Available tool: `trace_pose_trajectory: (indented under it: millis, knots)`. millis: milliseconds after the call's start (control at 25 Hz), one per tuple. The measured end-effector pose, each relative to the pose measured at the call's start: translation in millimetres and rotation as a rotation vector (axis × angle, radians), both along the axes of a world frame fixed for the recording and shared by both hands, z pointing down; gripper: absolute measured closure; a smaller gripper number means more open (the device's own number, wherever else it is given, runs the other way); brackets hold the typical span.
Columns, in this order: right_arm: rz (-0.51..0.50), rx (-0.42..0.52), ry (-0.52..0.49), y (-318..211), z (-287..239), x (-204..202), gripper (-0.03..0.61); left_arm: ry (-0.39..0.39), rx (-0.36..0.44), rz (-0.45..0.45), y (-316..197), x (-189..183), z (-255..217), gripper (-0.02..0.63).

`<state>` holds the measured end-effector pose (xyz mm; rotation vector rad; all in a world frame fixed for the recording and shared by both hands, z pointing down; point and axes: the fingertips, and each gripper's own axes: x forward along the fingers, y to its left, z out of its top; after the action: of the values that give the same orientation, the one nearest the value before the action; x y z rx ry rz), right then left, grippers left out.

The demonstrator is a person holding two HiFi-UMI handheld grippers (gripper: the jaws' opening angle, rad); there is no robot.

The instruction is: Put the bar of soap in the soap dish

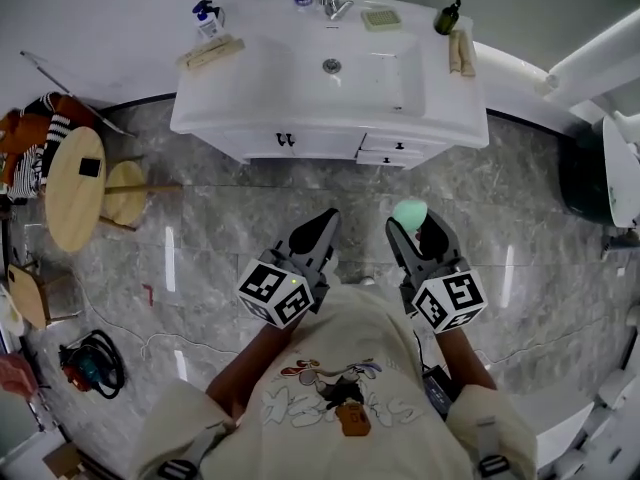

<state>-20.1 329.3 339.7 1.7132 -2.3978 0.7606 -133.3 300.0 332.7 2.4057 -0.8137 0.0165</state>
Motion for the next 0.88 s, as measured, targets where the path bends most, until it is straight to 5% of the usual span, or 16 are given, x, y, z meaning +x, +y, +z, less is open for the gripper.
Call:
trace_pose_trajectory:
  millis: [400,880]
  knots:
    - [0.094,-0.011,0.009,-85,3,-41,0.339,-0.009,-0.006,0.043,-88,-63,6,0.606]
    - [0.158,-0.019,0.036,-106,-3,-41,0.339,0.049,-0.023,0.109,-114,-54,10,0.606]
